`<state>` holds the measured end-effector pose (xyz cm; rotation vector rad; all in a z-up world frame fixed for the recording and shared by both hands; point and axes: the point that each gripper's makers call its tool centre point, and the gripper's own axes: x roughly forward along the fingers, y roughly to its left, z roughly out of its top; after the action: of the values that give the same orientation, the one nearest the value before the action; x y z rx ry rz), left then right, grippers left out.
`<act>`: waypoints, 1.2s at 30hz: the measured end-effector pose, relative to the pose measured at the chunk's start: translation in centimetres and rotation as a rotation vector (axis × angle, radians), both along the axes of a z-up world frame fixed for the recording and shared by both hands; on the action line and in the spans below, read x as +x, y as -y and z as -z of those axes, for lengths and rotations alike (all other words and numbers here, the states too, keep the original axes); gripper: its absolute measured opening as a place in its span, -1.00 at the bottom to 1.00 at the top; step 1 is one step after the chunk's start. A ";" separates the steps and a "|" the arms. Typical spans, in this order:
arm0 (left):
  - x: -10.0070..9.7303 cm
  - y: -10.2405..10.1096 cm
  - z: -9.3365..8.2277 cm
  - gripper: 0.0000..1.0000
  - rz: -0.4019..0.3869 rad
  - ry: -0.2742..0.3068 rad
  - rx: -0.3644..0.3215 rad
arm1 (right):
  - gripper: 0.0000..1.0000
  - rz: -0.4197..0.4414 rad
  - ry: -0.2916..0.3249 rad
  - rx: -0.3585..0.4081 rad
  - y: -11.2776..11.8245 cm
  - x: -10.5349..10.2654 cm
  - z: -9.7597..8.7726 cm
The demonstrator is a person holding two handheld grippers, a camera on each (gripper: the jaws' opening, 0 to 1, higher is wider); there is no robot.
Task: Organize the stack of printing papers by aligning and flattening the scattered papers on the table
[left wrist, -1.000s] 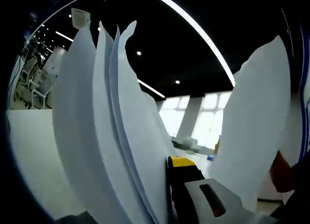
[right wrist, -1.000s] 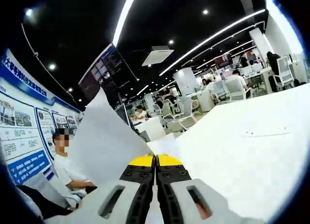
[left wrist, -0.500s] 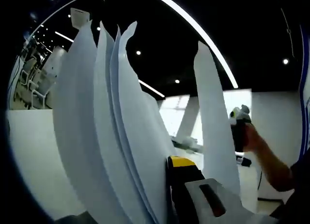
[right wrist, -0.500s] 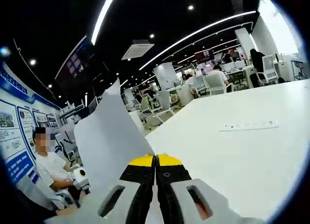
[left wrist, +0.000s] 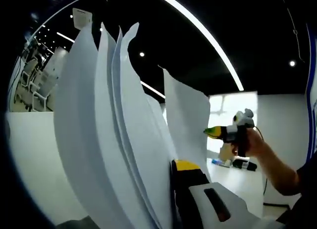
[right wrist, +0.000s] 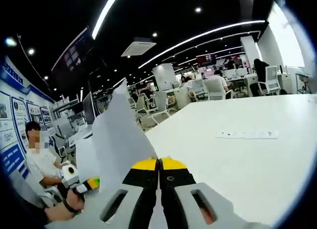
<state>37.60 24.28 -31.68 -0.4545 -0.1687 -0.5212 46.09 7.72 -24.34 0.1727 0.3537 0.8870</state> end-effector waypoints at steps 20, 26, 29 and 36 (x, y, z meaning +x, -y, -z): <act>0.2 -0.8 -0.3 -0.78 0.005 0.004 -0.043 | -1.00 -0.009 0.002 0.008 0.0 0.6 0.2; 0.0 -0.8 -0.5 -0.76 0.008 0.009 -0.063 | -1.00 -0.002 -0.006 0.022 0.1 0.6 0.5; 0.0 -1.0 -0.7 -0.74 0.010 0.013 -0.082 | -1.00 0.003 -0.007 0.023 0.4 0.8 0.4; -0.2 -0.8 -0.8 -0.73 0.011 0.016 -0.091 | -1.00 0.017 -0.011 0.027 0.7 1.2 0.4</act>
<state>37.42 25.11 -30.93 -0.5400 -0.2059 -0.5294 47.28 6.99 -24.75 0.2053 0.3502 0.8742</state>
